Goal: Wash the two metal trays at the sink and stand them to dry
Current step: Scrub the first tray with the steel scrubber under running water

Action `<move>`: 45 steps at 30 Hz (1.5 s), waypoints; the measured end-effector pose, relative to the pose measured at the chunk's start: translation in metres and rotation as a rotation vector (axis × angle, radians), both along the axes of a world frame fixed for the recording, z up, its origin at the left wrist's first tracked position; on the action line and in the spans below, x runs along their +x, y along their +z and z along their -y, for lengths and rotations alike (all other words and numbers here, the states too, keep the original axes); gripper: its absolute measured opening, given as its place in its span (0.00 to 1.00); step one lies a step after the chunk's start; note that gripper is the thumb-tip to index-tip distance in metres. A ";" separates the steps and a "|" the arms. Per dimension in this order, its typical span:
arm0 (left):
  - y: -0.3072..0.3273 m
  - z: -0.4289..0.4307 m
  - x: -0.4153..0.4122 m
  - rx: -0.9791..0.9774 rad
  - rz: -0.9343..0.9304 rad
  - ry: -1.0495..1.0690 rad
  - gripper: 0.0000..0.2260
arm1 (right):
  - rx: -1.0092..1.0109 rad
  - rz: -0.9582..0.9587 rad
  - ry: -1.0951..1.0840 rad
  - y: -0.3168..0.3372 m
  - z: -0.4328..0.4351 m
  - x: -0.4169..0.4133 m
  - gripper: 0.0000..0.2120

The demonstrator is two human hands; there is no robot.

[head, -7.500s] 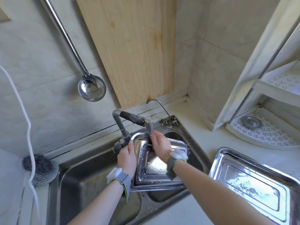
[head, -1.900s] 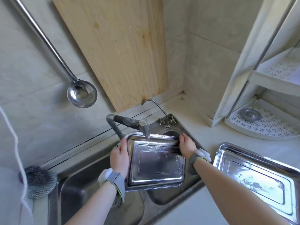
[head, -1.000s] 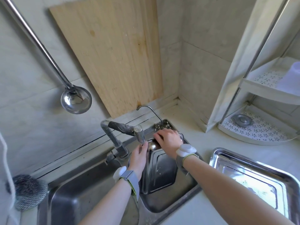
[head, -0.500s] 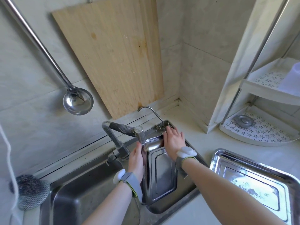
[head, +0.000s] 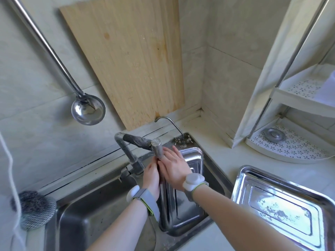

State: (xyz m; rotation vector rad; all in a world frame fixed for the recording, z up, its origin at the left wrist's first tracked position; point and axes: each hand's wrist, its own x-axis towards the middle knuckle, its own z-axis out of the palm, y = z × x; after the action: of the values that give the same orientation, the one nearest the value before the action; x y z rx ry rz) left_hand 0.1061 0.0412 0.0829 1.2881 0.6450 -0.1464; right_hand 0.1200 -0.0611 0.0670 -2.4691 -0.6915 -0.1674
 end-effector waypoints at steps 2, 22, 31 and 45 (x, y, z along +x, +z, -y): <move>-0.001 -0.010 0.000 -0.035 0.006 0.040 0.14 | 0.072 -0.061 -0.212 -0.004 0.018 0.018 0.24; 0.012 -0.032 0.013 0.969 0.201 -0.246 0.24 | 0.350 -0.332 -0.365 0.018 0.002 0.022 0.14; 0.009 -0.029 0.005 0.812 0.151 -0.149 0.24 | 0.251 -0.414 -0.360 0.000 0.009 0.027 0.17; 0.001 -0.041 0.001 0.774 0.090 -0.060 0.25 | 0.243 -0.367 -0.337 0.000 0.010 0.019 0.17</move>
State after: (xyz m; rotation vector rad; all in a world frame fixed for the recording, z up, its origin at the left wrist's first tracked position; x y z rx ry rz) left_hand 0.1069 0.0818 0.0834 2.0456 0.6051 0.1297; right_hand 0.1393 -0.0714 0.0665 -2.2756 -0.0910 0.0725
